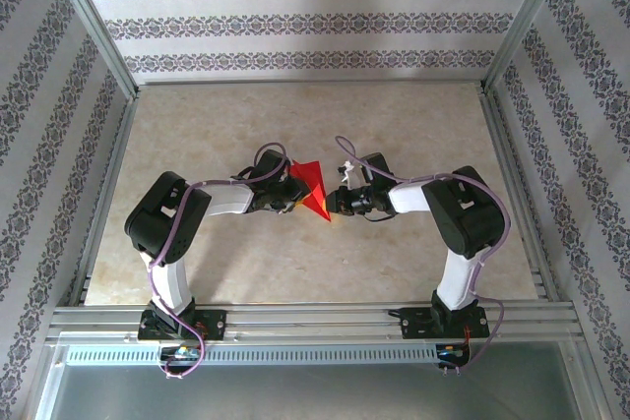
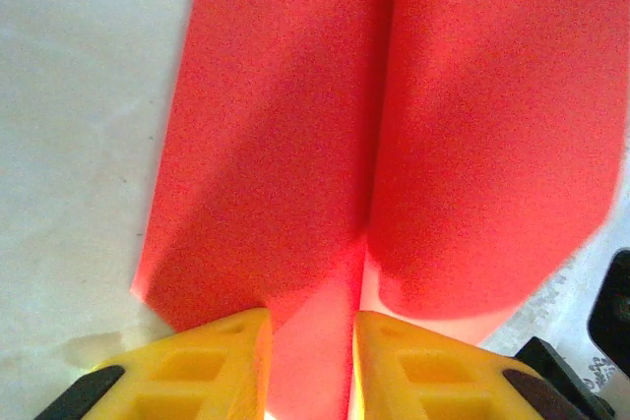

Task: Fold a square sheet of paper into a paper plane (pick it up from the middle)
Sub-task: Fourth fold the wing at the center of the table.

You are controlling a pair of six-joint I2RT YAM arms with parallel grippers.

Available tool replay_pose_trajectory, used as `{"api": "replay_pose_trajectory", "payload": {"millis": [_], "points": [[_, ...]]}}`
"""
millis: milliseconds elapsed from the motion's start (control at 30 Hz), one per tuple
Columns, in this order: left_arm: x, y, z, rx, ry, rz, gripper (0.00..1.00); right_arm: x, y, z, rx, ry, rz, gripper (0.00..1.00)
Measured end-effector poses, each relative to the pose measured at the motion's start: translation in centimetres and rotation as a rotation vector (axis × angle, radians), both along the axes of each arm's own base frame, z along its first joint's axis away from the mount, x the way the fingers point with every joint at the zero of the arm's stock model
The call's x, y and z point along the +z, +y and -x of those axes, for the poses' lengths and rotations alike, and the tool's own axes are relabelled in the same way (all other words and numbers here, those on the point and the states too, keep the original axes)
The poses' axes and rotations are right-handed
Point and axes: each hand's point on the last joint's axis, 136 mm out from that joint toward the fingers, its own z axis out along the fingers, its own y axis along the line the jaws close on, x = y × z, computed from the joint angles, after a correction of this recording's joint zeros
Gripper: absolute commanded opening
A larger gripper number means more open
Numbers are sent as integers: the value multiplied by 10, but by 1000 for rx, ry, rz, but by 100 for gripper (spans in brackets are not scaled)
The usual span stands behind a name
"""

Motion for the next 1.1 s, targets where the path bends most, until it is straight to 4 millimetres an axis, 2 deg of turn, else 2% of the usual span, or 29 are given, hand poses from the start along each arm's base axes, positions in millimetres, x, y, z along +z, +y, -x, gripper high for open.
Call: {"api": "replay_pose_trajectory", "payload": {"millis": [633, 867, 1100], "points": [[4, -2, -2, -12, -12, -3, 29, -2, -5, -3, -40, 91, -67, 12], [23, -12, -12, -50, -69, 35, 30, -2, -4, -2, -44, 105, -75, 13], [23, -18, -12, -73, -74, 55, 37, -2, -5, -3, -46, 109, -79, 14]]}}
